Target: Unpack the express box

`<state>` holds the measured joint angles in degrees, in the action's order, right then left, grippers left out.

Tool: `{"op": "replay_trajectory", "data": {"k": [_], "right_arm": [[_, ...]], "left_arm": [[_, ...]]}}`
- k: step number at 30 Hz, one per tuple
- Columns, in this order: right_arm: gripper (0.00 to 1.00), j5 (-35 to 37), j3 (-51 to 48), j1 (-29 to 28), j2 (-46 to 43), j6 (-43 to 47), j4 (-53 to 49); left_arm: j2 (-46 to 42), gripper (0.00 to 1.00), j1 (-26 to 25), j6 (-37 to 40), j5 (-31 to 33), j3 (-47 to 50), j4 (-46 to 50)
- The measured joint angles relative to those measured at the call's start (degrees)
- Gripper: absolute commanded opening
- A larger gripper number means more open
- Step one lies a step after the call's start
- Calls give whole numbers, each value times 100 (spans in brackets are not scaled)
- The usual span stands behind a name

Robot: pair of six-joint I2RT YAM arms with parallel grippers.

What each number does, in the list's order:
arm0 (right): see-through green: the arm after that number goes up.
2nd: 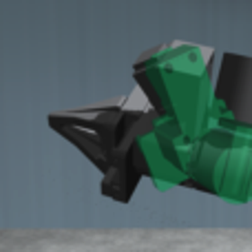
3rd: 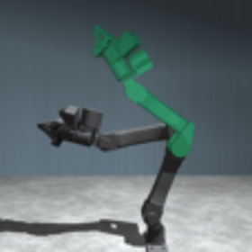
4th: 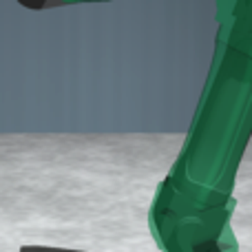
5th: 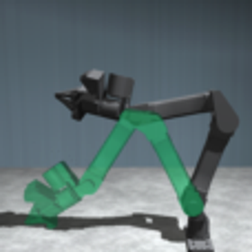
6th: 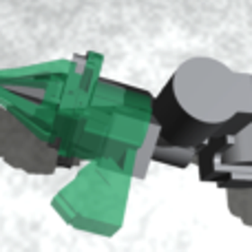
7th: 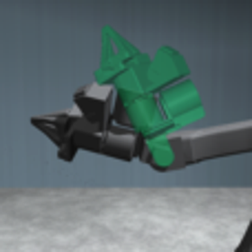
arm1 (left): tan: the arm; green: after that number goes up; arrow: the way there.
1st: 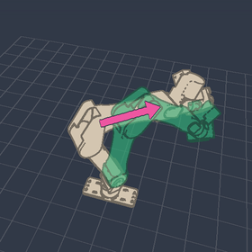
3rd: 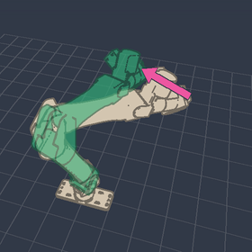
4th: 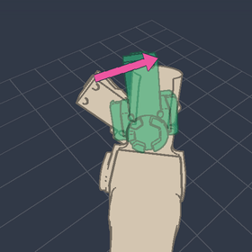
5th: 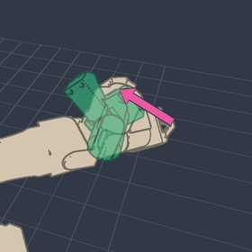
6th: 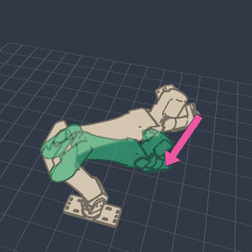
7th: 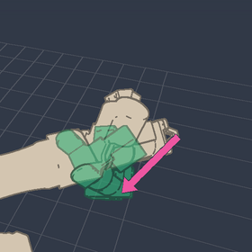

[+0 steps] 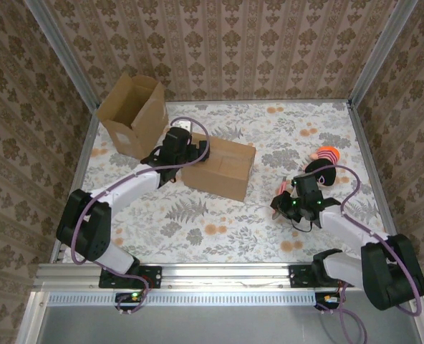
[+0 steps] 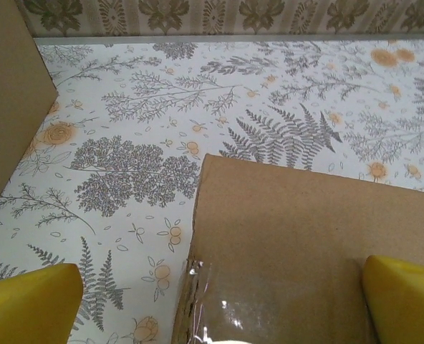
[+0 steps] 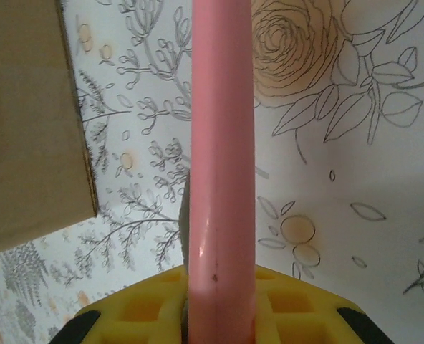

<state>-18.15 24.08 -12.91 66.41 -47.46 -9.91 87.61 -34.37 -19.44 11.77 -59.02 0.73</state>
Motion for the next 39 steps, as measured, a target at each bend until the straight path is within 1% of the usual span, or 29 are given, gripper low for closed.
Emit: {"op": "replay_trajectory", "data": {"k": [7, 13, 18, 20, 25, 27, 30, 35, 39], "right_arm": [[0, 13, -7, 0, 678, 4, 433], [0, -197, -7, 17, 903, -26, 640], [0, -282, 20, 44, 973, -44, 619], [5, -278, 57, 44, 988, -46, 549], [22, -234, 96, 44, 994, -70, 472], [28, -221, 98, 42, 1001, -101, 483], [35, -243, 116, 42, 1027, -238, 531], [54, -275, 103, 15, 896, -393, 636], [72, -282, 96, -22, 750, -409, 688]], "left_arm": [[-184, 100, 0, 341, -160, -308, 719], [-590, 100, 2, 492, -313, -433, 1215], [-1117, 100, 2, 509, -490, -531, 1698], [-1392, 100, 2, 487, -570, -531, 1932], [-2197, 100, 7, 225, -782, -243, 2420], [-2520, 100, 4, 50, -892, 125, 2592], [-2903, 100, -11, -214, -994, 831, 2787], [-3285, 100, -55, -636, -1104, 1746, 3075], [-3379, 98, -127, -931, -1161, 2118, 3062]]}}
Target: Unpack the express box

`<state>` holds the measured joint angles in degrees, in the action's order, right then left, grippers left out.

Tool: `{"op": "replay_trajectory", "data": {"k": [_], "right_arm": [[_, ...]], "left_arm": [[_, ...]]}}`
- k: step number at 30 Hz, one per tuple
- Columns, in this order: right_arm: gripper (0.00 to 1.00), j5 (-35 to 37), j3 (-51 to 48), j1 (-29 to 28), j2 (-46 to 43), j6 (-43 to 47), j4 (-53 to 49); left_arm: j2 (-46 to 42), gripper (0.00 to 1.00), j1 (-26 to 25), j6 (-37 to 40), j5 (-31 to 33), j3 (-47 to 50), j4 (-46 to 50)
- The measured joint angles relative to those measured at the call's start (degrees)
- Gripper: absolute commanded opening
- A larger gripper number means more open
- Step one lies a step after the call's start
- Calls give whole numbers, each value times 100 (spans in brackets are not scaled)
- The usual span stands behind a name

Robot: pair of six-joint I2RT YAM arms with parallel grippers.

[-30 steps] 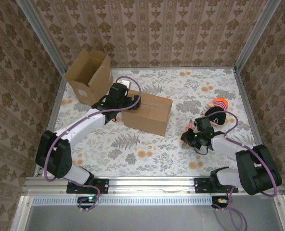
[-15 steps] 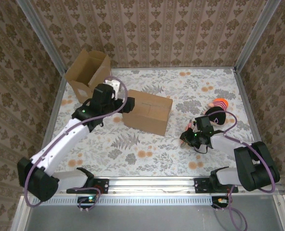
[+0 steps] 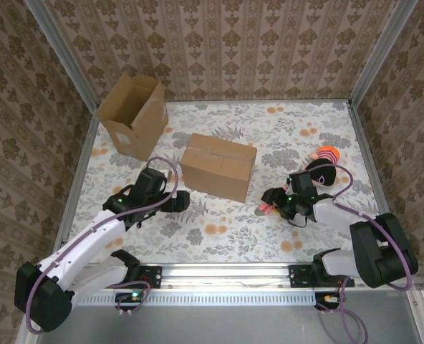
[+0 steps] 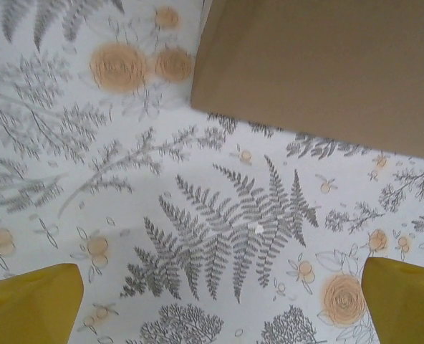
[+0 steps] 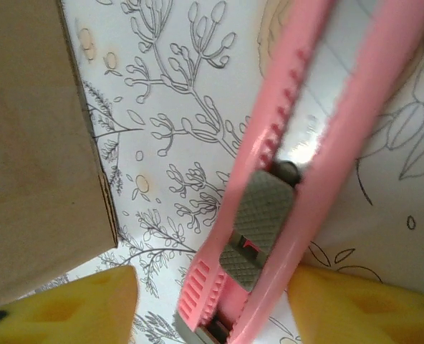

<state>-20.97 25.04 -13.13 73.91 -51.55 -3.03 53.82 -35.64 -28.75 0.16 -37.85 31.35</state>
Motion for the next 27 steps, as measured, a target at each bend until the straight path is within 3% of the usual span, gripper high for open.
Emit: {"op": "replay_trajectory", "data": {"k": [6, 12, 16, 23, 27], "right_arm": [[100, 348, -2, 9, -518, 149, -361], [100, 780, 37, 37, -1307, 494, -1447], [100, 761, 566, 39, -1631, 874, -2194], [100, 597, 1941, 48, -1550, 1679, -2785], [100, 424, 2750, 48, -946, 2151, -2826]], "left_arm": [[70, 91, -72, -363, -22, 216, -190], [470, 90, -76, -693, -35, 321, -584], [728, 90, -105, -898, -48, 350, -815], [1106, 90, -109, -1167, -105, 350, -1176], [1412, 90, -109, -1248, -96, 343, -1346]]}}
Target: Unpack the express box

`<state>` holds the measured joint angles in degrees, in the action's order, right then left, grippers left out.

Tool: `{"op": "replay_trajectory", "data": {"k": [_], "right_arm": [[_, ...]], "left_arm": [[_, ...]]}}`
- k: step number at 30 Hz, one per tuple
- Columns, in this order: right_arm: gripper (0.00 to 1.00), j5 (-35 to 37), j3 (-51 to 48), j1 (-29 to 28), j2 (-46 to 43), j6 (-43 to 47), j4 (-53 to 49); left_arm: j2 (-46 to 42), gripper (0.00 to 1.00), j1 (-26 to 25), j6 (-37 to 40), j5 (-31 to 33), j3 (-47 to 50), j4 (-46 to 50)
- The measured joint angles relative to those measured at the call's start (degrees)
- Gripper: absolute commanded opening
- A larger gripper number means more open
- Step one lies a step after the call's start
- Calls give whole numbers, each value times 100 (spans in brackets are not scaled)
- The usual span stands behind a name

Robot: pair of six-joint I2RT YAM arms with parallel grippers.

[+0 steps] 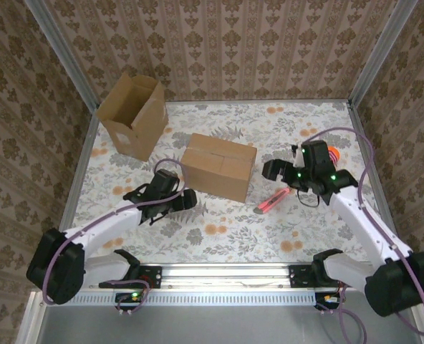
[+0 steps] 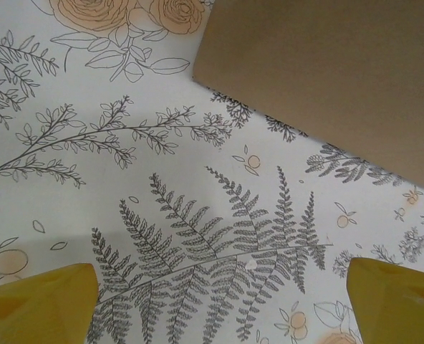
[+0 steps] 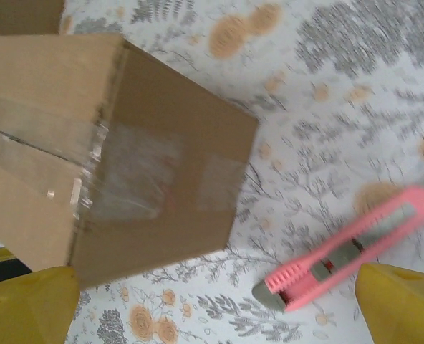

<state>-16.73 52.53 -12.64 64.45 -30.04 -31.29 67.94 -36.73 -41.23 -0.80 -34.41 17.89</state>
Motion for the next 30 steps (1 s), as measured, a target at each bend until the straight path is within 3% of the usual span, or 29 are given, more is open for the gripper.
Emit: {"op": "replay_trajectory", "data": {"k": [10, 15, 23, 30], "right_arm": [[100, -651, 1727, 0, 2315, 1169, 603], [100, -1106, 1965, -79, 2962, 1207, 979], [100, -1255, 1742, -732, 2962, 763, 1665], [100, -881, 1099, -1228, 2505, 286, 1882]], "left_arm": [[935, 90, 208, -9, 146, -573, -234], [1362, 90, 581, 98, 105, -789, -422], [2116, 91, 1064, 356, -79, -1272, -627], [2520, 91, 1250, 378, -190, -1580, -866]]}}
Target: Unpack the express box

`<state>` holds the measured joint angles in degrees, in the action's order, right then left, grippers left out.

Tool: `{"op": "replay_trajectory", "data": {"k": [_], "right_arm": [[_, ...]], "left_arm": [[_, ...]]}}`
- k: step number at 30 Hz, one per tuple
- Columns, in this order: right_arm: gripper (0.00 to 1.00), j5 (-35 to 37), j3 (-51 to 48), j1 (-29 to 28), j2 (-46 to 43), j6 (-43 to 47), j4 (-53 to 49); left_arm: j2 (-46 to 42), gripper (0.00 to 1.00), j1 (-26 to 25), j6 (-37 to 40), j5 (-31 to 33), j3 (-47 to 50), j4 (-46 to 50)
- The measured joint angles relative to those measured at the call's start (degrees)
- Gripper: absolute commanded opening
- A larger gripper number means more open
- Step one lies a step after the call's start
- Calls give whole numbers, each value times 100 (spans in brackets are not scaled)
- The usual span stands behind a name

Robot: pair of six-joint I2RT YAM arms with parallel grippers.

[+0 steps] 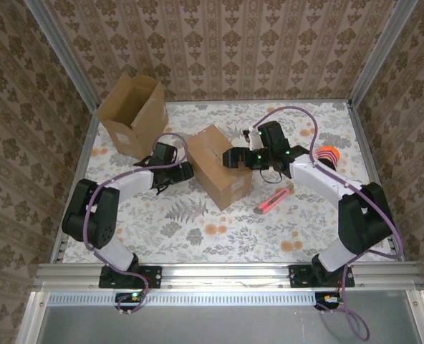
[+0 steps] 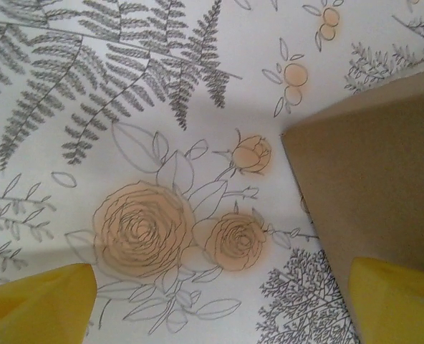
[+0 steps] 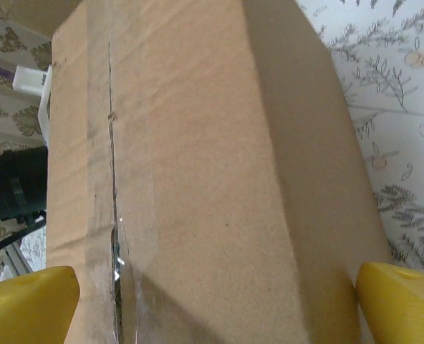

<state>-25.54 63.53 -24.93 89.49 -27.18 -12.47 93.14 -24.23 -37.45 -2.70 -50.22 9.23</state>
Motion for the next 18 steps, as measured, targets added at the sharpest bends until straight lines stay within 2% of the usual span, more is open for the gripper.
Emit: {"op": "replay_trajectory", "data": {"k": [7, 18], "right_arm": [[100, 260, -129, -85, -133, -177, 22], [100, 442, -129, -85, -133, -153, 9]], "left_arm": [[-299, 93, -92, -72, -35, 107, 118], [-2682, 100, -114, -273, -149, 586, 1320]]}}
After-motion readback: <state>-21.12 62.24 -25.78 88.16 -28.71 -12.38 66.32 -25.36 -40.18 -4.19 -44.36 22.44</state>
